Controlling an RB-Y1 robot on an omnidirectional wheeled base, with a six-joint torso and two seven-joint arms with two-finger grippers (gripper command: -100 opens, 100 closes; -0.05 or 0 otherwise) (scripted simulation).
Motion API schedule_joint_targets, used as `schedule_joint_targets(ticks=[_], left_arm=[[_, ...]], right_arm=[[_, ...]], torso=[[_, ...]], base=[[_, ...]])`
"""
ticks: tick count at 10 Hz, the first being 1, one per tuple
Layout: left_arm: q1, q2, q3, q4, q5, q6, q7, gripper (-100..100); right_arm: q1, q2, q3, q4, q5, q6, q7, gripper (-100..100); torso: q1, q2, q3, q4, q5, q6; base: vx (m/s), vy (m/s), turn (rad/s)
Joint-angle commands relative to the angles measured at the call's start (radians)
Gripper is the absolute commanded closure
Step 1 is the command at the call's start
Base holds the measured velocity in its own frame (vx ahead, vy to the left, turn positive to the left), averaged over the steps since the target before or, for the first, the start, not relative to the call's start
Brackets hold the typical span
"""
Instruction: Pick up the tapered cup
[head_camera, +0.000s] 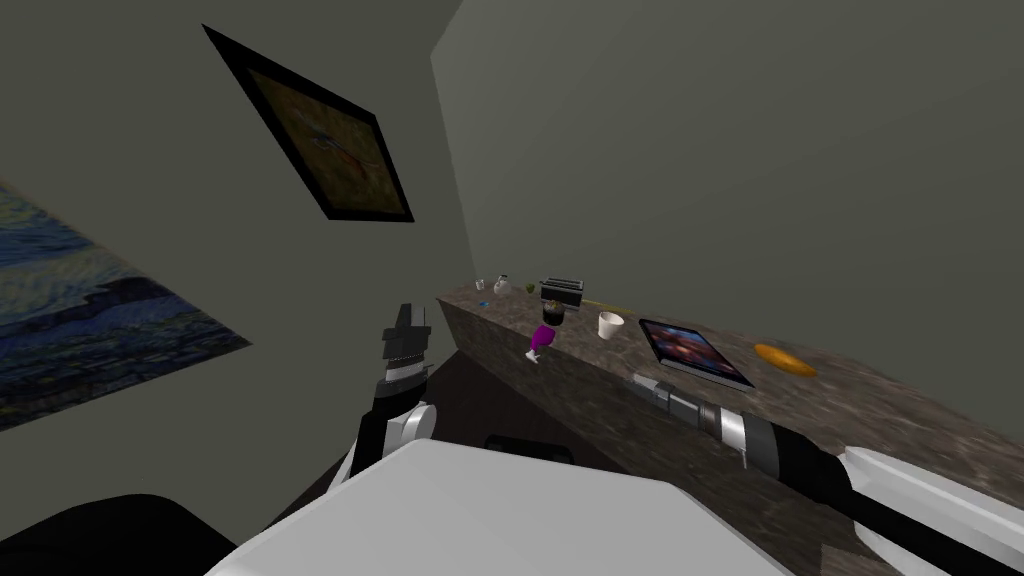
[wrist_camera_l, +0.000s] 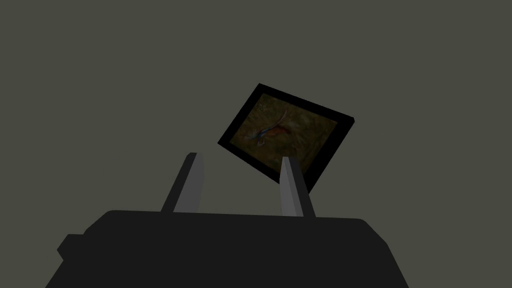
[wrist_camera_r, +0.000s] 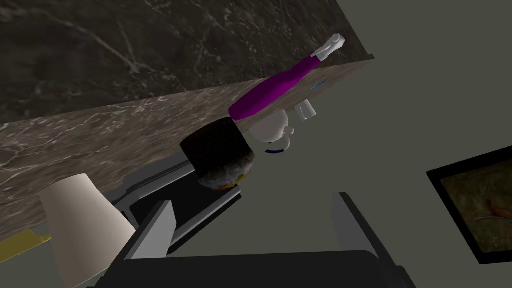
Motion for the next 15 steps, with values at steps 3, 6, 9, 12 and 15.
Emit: schedule_joint_targets(ticks=[3,6,9,12,15], left_arm=[[0.0,0.0,0.0,0.0,0.0,0.0,0.0,0],[0.0,0.0,0.0,0.0,0.0,0.0,0.0,0],[0.0,0.0,0.0,0.0,0.0,0.0,0.0,0],[0.0,0.0,0.0,0.0,0.0,0.0,0.0,0],[0.0,0.0,0.0,0.0,0.0,0.0,0.0,0]], right_arm=[[0.011,-0.111,0.012,0.097,0.026,-0.027,-0.004,-100],[0.016,-0.188,0.016,0.139,0.038,-0.037,-0.005,-100],[0.02,-0.271,0.019,0.178,0.049,-0.046,-0.005,-100],[0.027,-0.363,0.022,0.249,0.068,-0.062,-0.004,-100],[0.03,-0.43,0.022,0.282,0.077,-0.07,-0.002,-100]], torso=[[0.0,0.001,0.001,0.0,0.0,0.0],[-0.001,0.002,0.001,0.0,0.0,0.0],[0.0,0.0,0.0,0.0,0.0,0.0],[0.0,0.001,0.001,0.0,0.0,0.0],[0.001,0.0,0.0,0.0,0.0,0.0]], base=[[0.032,0.032,0.11],[0.023,0.021,0.066],[0.034,0.027,0.086],[0.035,0.027,0.096],[0.042,0.026,0.074]])
